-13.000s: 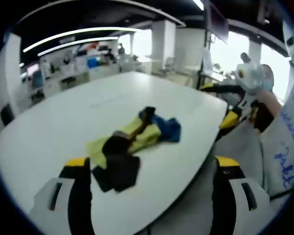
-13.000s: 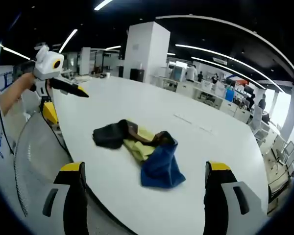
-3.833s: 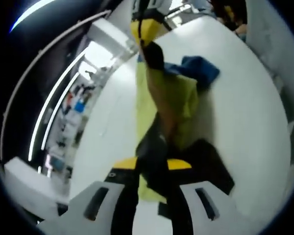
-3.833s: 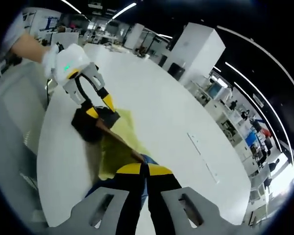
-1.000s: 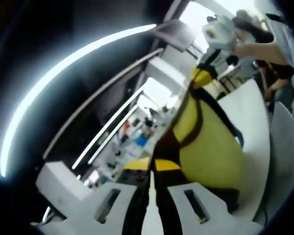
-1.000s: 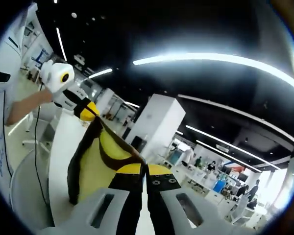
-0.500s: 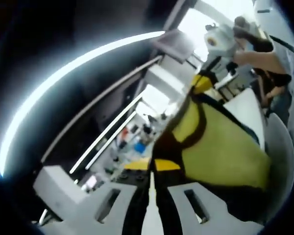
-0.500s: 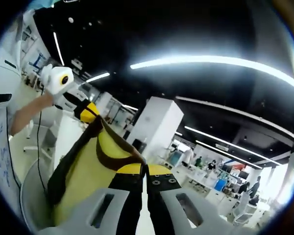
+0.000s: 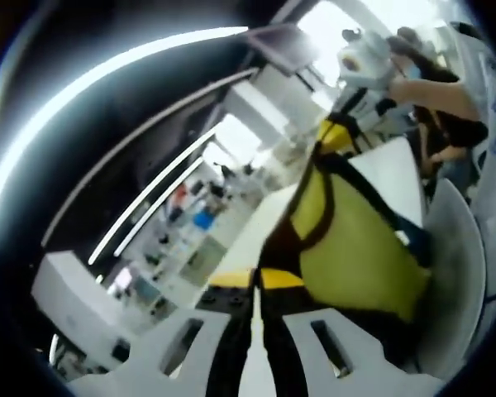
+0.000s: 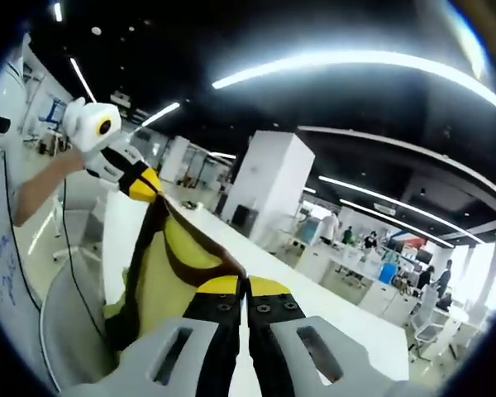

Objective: Fold the garment on the visible template until the final outline fits inside the template.

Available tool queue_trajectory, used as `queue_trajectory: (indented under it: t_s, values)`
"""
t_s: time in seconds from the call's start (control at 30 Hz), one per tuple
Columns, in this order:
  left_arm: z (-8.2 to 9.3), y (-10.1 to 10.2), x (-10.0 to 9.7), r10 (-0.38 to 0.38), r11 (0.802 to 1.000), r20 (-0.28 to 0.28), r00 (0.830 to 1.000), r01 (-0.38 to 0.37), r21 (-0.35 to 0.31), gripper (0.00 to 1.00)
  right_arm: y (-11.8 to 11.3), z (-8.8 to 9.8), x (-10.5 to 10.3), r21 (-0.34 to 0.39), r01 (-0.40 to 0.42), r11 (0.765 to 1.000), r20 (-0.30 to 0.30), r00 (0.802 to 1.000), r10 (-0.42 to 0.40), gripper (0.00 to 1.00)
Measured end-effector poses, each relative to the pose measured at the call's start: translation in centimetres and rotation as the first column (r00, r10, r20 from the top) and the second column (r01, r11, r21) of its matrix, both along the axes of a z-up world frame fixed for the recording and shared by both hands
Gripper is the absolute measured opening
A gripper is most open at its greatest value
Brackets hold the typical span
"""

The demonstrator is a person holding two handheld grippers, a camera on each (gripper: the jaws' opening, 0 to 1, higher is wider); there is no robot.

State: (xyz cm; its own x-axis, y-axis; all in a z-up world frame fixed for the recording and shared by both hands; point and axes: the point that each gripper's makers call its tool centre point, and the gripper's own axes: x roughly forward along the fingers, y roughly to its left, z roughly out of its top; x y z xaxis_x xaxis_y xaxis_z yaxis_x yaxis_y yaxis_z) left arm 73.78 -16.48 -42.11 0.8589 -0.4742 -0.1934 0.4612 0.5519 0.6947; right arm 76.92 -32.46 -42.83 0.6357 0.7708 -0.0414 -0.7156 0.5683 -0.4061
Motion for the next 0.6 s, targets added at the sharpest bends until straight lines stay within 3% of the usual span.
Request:
queue_trajectory:
  t_s: [0.6]
  values:
    - [-4.8,1.1,3.9,0.018,0.999,-0.162,0.987,-0.025,-0.04,0.0,0.9,-4.2,3.3,-0.017,-0.014,1.0,-0.125,0.992,0.012,0.02]
